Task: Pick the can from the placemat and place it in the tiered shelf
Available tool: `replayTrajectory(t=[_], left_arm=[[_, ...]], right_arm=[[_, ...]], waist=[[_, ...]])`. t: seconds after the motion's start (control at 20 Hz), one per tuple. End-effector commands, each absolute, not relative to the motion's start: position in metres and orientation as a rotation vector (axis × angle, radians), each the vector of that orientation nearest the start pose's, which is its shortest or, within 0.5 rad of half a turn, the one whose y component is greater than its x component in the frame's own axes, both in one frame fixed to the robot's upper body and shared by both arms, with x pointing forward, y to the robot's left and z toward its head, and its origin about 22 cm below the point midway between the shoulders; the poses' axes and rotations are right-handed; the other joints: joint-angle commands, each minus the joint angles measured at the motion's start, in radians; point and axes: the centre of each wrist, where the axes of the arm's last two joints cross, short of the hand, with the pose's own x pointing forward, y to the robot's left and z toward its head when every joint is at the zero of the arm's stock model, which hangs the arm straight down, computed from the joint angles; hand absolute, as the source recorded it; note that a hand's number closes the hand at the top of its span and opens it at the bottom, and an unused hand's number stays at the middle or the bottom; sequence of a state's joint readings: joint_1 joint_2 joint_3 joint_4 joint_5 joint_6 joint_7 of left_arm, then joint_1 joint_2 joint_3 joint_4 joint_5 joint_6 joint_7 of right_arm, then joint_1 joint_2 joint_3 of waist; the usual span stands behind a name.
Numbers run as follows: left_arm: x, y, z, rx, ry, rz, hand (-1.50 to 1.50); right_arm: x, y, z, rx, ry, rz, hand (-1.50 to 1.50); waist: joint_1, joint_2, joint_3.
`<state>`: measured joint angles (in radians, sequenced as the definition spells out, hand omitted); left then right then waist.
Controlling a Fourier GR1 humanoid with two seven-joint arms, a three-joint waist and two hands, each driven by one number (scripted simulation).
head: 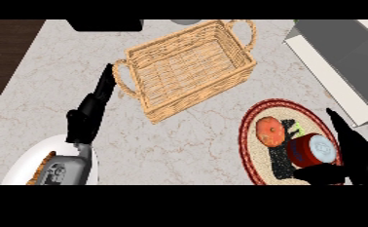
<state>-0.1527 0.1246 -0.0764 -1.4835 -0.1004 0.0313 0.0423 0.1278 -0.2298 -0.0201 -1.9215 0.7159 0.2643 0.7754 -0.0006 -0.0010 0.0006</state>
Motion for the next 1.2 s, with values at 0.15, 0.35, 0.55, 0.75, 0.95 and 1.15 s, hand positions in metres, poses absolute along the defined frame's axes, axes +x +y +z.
replayTrajectory(t=[0.15,0.35,0.55,0.75,0.95,1.15], left_arm=[[0.270,0.231,0.030,0.120,-1.591,-0.274,0.00],[0.284,0.227,0.015,0.108,-1.582,-0.255,0.00],[0.279,0.218,0.004,0.096,-1.568,-0.261,0.00],[0.286,0.236,0.008,0.115,-1.580,-0.261,0.00],[0.288,0.234,0.026,0.119,-1.570,-0.263,0.00],[0.283,0.215,0.023,0.111,-1.583,-0.265,0.00]], right_arm=[[0.223,-0.306,0.046,-0.841,-0.813,0.509,-1.50],[0.200,-0.294,0.033,-0.829,-0.822,0.532,-1.50],[0.207,-0.278,0.024,-0.817,-0.794,0.562,-1.50],[0.210,-0.286,0.038,-0.804,-0.771,0.671,1.50],[0.186,-0.279,0.038,-0.859,-0.800,0.718,1.50],[0.201,-0.286,0.029,-0.885,-0.858,0.664,1.50]], waist=[[0.004,0.001,0.000],[-0.002,0.001,-0.001],[-0.001,0.001,-0.001],[0.000,0.001,-0.001],[-0.004,0.000,-0.001],[-0.002,0.000,-0.001]])
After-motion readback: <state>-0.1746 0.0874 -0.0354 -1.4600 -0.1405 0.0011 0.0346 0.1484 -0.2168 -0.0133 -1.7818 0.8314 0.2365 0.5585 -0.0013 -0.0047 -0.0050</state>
